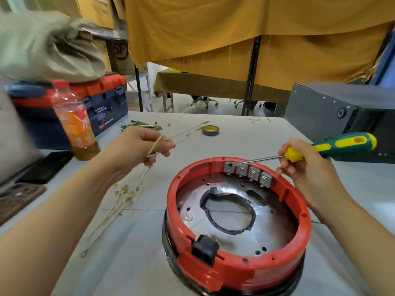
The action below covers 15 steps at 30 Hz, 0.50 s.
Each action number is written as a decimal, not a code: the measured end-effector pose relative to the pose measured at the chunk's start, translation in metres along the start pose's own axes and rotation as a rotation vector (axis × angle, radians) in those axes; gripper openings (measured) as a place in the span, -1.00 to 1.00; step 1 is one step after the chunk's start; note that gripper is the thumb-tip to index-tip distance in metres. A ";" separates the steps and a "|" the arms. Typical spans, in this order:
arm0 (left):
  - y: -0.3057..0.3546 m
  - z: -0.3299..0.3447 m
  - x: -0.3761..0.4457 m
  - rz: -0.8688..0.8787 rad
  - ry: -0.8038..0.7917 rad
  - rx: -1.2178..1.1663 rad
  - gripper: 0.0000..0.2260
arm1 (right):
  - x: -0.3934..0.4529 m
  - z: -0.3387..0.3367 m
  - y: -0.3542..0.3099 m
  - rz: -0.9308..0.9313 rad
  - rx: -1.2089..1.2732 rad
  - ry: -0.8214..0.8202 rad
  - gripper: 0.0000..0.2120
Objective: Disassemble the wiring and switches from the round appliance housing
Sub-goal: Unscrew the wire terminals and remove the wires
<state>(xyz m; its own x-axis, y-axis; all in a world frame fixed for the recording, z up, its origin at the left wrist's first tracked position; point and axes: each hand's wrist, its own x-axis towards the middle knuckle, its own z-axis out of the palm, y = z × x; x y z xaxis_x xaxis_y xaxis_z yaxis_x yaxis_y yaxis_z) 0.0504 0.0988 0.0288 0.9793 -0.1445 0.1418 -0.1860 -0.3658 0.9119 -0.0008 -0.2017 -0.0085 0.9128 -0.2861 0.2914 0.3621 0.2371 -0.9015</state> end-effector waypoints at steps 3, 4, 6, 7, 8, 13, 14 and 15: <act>-0.010 -0.022 -0.008 -0.008 -0.004 0.119 -0.93 | 0.001 0.000 -0.002 0.023 -0.040 -0.020 -0.65; -0.014 -0.029 -0.010 -0.018 -0.011 0.160 -0.93 | 0.001 0.001 -0.003 0.031 -0.055 -0.028 -0.65; -0.023 -0.045 -0.012 -0.045 -0.015 0.210 -0.94 | -0.001 0.003 -0.004 0.046 -0.074 -0.049 -0.67; -0.028 -0.053 -0.012 -0.065 -0.018 0.236 -0.93 | -0.002 0.004 -0.004 0.052 -0.087 -0.058 -0.69; -0.032 -0.061 -0.012 -0.087 -0.027 0.266 -0.93 | -0.003 0.005 -0.004 0.057 -0.101 -0.063 -0.71; -0.057 -0.081 -0.011 -0.175 -0.131 0.444 -0.93 | -0.005 0.004 -0.002 0.082 -0.101 -0.054 -0.78; -0.062 -0.080 -0.011 -0.182 -0.151 0.480 -0.93 | -0.005 0.004 -0.002 0.084 -0.103 -0.056 -0.77; -0.066 -0.077 -0.010 -0.183 -0.163 0.503 -0.93 | -0.005 0.004 -0.001 0.087 -0.105 -0.056 -0.77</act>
<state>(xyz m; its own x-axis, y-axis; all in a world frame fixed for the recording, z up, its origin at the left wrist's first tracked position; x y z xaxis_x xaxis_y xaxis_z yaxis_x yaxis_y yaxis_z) 0.0589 0.1953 -0.0034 0.9816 -0.1632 -0.0990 -0.0688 -0.7863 0.6141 -0.0048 -0.1970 -0.0078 0.9502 -0.2156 0.2250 0.2616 0.1595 -0.9519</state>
